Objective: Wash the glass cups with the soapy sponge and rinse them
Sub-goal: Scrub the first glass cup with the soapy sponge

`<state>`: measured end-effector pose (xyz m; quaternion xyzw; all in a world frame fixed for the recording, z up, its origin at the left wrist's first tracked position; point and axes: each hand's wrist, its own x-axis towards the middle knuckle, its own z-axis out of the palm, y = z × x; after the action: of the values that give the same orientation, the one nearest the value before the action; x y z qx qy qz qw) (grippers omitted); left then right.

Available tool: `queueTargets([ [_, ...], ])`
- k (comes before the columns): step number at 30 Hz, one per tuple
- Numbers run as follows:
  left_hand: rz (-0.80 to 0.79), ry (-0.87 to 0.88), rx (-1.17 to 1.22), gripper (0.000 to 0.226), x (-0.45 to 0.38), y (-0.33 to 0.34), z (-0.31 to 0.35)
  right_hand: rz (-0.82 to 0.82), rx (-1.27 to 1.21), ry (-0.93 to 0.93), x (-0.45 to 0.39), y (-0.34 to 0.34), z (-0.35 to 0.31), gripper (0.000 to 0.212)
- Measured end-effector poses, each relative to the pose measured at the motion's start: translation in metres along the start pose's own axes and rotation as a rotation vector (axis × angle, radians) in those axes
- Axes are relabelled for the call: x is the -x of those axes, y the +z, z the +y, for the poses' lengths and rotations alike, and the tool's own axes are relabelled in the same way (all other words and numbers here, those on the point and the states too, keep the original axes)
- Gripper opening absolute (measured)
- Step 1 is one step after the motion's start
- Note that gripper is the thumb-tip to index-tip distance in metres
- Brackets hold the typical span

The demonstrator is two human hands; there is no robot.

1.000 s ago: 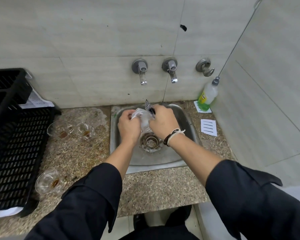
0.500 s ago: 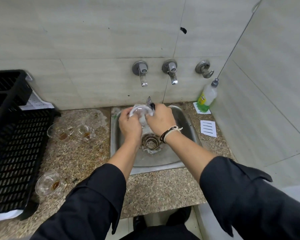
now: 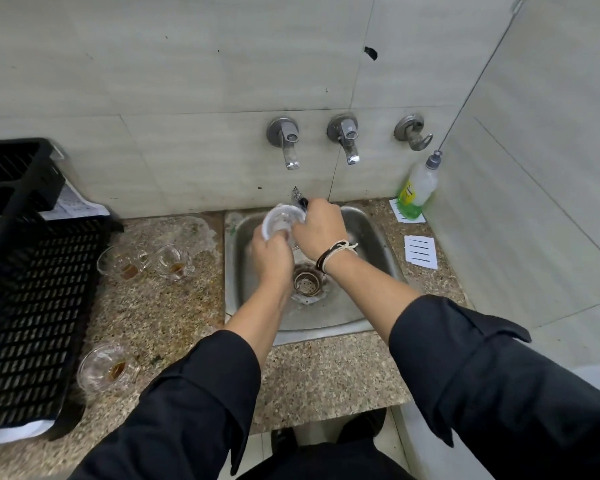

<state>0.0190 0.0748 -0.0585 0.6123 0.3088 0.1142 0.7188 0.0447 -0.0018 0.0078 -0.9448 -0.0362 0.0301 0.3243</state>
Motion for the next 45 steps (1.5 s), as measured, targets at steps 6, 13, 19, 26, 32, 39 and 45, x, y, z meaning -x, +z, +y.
queueTargets([
  [6,-0.172,0.157,-0.265,0.022,-0.025,-0.014,0.016,-0.028,0.206,-0.214,-0.009,-0.007,0.004,0.014],
  [13,0.027,-0.019,0.023,0.029,-0.022,-0.007,0.024,-0.005,0.015,-0.137,0.003,0.009,0.008,0.026],
  [19,0.135,-0.108,0.254,0.032,-0.027,-0.009,0.017,0.011,-0.042,-0.187,0.011,0.014,-0.001,0.024],
  [26,0.095,-0.216,0.537,0.029,-0.012,-0.007,0.022,-0.312,-0.566,0.013,0.003,0.000,0.002,0.062],
  [32,0.095,-0.222,0.532,0.025,-0.017,-0.015,0.013,-0.277,-1.210,0.409,0.009,0.022,0.004,0.038],
  [39,-0.014,0.091,0.189,0.019,-0.016,-0.012,0.004,-0.126,-1.078,0.501,0.004,0.021,0.009,0.016],
  [45,0.002,0.122,0.095,0.022,-0.021,-0.014,-0.008,-0.105,-0.491,0.277,0.004,0.014,0.007,0.039],
])
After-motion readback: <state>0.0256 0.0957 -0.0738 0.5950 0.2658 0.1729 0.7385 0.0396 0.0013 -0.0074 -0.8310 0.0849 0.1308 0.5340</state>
